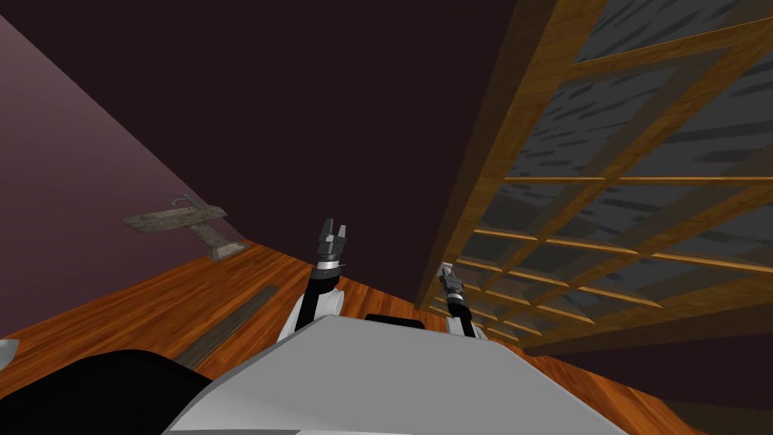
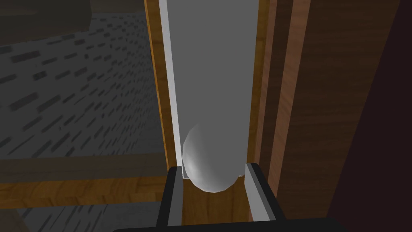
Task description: Pull the door open
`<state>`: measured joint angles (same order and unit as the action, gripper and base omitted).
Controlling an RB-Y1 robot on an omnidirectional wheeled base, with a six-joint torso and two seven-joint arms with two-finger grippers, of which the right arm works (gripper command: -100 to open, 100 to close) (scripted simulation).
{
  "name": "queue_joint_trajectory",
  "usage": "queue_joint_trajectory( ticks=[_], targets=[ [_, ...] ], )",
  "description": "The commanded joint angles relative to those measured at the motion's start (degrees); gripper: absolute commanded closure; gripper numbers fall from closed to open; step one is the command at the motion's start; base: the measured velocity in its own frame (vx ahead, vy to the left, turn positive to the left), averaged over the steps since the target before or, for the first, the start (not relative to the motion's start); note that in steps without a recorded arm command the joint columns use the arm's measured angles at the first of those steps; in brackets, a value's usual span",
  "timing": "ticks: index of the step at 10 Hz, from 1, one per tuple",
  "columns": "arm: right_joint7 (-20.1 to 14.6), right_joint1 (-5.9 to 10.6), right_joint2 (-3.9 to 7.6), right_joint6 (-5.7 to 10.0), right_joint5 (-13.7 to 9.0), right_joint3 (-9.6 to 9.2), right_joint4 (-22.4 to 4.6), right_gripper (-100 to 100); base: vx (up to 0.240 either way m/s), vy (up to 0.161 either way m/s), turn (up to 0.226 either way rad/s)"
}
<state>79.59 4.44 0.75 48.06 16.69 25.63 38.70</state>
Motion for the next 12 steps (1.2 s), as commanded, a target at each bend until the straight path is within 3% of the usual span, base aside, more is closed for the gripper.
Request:
queue_joint_trajectory(
  ticks=[1,12],
  targets=[
    [0.02,0.13,-0.24,-0.29,0.12,-0.24,-0.18,100,0.0,0.0,0.0],
    [-14.28,-3.31,1.14,1.59,-4.6,-1.56,0.95,100,-0.015,-0.004,0.082]
  ],
)
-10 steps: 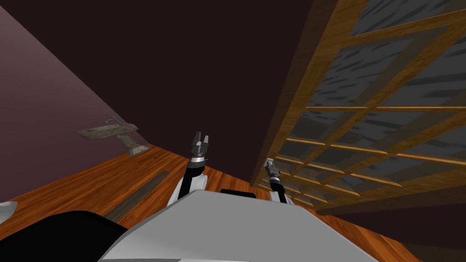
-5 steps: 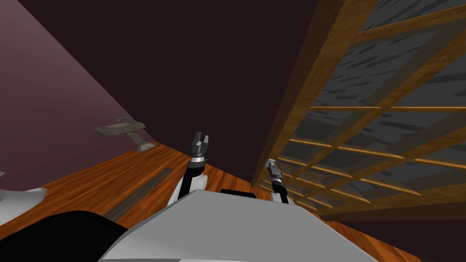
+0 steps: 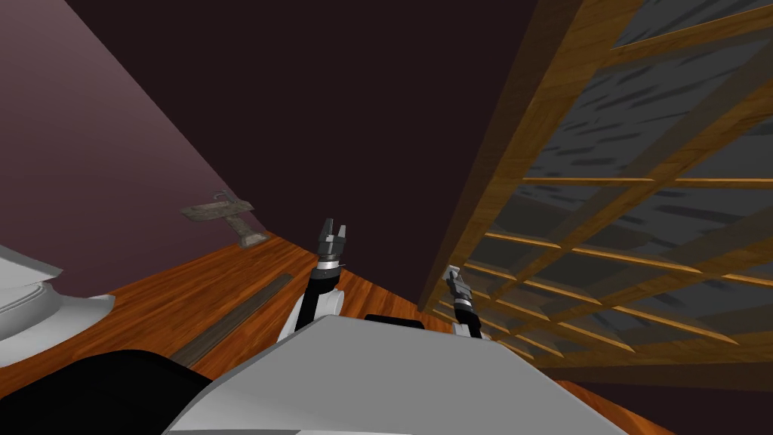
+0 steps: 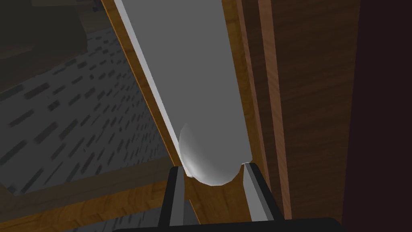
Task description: Pull the door open
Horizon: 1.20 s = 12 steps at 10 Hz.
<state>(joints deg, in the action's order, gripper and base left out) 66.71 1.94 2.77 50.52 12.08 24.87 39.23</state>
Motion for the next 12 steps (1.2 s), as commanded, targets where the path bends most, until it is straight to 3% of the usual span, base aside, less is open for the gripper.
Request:
queue_joint_trajectory(
  ticks=[1,12],
  targets=[
    [-2.86,-1.19,-0.77,-0.69,-0.51,-0.97,0.53,100,-0.019,0.002,0.079],
    [-15.04,-3.86,0.01,0.59,-4.21,-2.23,1.29,100,-0.011,-0.001,0.052]
  ],
)
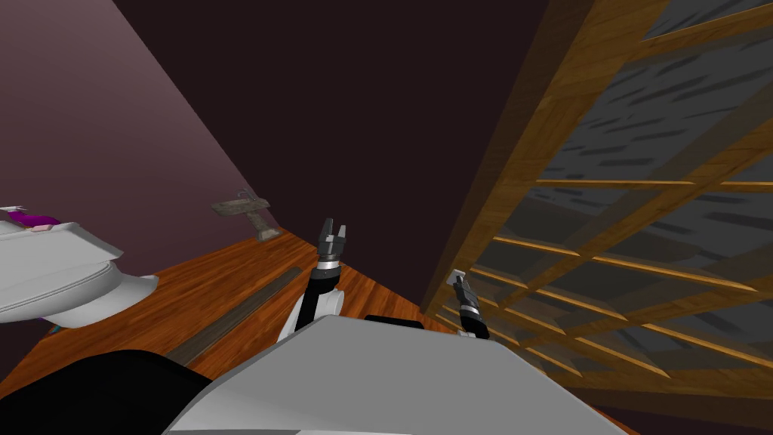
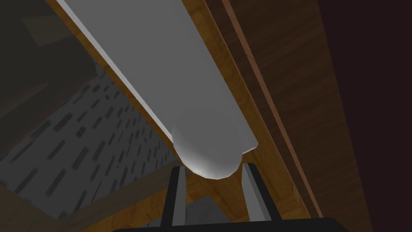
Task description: Pull the door open
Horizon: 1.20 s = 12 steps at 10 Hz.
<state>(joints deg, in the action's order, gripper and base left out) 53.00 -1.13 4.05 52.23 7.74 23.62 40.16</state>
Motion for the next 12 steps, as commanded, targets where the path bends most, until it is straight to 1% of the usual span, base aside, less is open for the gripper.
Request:
queue_joint_trajectory(
  ticks=[1,2,3,4,5,6,7,8,9,10,11,12],
  targets=[
    [-2.86,-1.27,-1.14,-0.89,-0.52,-1.21,0.5,100,-0.011,-0.005,0.131],
    [-3.48,-1.27,-1.14,-0.89,-0.52,-1.21,0.5,100,-0.015,-0.005,0.077],
    [-5.41,-1.76,-1.0,-0.65,-1.22,-1.44,0.65,100,-0.016,0.001,0.064],
    [-5.66,-1.76,-1.0,-0.65,-1.22,-1.44,0.65,100,-0.011,0.003,0.034],
    [-7.96,-2.32,-0.86,-0.38,-1.98,-1.7,0.8,100,-0.01,-0.005,0.079],
    [-9.38,-2.87,-0.72,-0.12,-2.75,-1.97,0.96,100,-0.016,-0.008,0.116],
    [-10.26,-2.87,-0.72,-0.12,-2.75,-1.97,0.96,100,-0.014,0.0,0.027],
    [-10.26,-2.87,-0.72,-0.12,-2.75,-1.97,0.96,100,-0.006,0.011,0.004],
    [-12.56,-3.42,-0.58,0.15,-3.52,-2.23,1.12,100,-0.013,0.001,0.055],
    [-14.04,-3.97,-0.43,0.41,-4.28,-2.49,1.28,100,-0.023,-0.008,0.109],
    [-14.85,-3.97,-0.43,0.41,-4.28,-2.49,1.28,100,-0.011,-0.01,0.029],
    [-14.85,-3.97,-0.43,0.41,-4.28,-2.49,1.28,100,-0.004,0.002,0.024]
  ],
)
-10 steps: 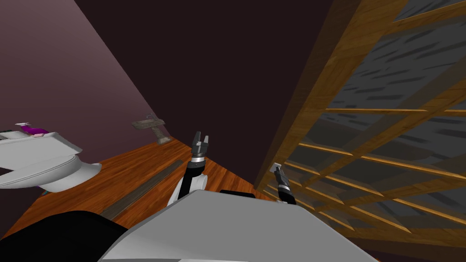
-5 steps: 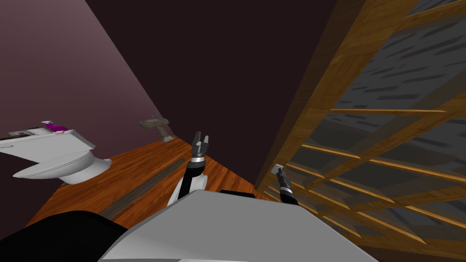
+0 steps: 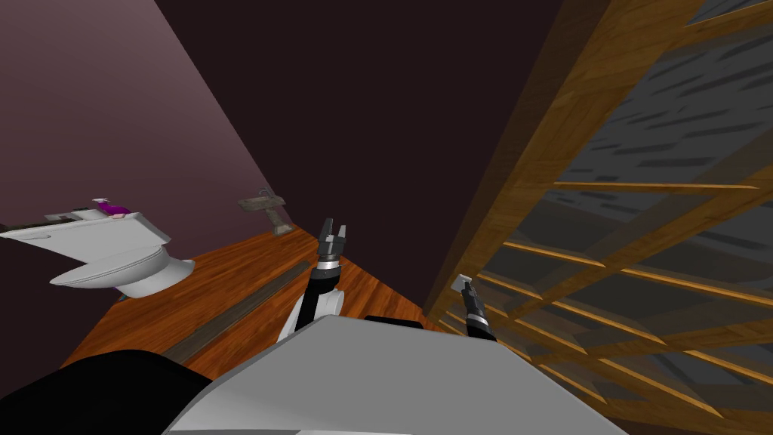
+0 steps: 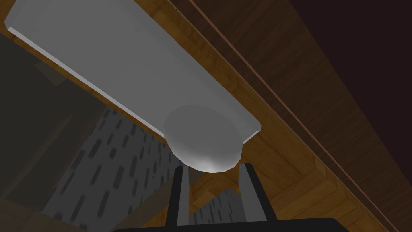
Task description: Pull the door open
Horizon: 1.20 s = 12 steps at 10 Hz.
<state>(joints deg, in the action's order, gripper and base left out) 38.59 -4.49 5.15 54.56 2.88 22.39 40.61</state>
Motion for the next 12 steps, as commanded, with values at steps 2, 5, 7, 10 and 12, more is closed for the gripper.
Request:
queue_joint_trajectory(
  ticks=[2,5,7,10,12],
  targets=[
    [-0.44,-0.62,-1.53,-1.92,0.57,-1.25,0.83,100,-0.002,0.003,0.002],
    [-0.44,-0.62,-1.53,-1.92,0.57,-1.25,0.83,100,0.004,0.004,-0.008],
    [-0.44,-0.62,-1.53,-1.92,0.57,-1.25,0.83,100,0.002,-0.001,-0.005],
    [-3.97,-0.74,-0.08,-1.33,-1.02,-1.09,1.89,100,-0.034,-0.001,-0.005],
    [-5.78,-0.6,0.13,-1.36,-1.58,-1.55,1.73,100,-0.021,-0.001,0.014]
  ],
)
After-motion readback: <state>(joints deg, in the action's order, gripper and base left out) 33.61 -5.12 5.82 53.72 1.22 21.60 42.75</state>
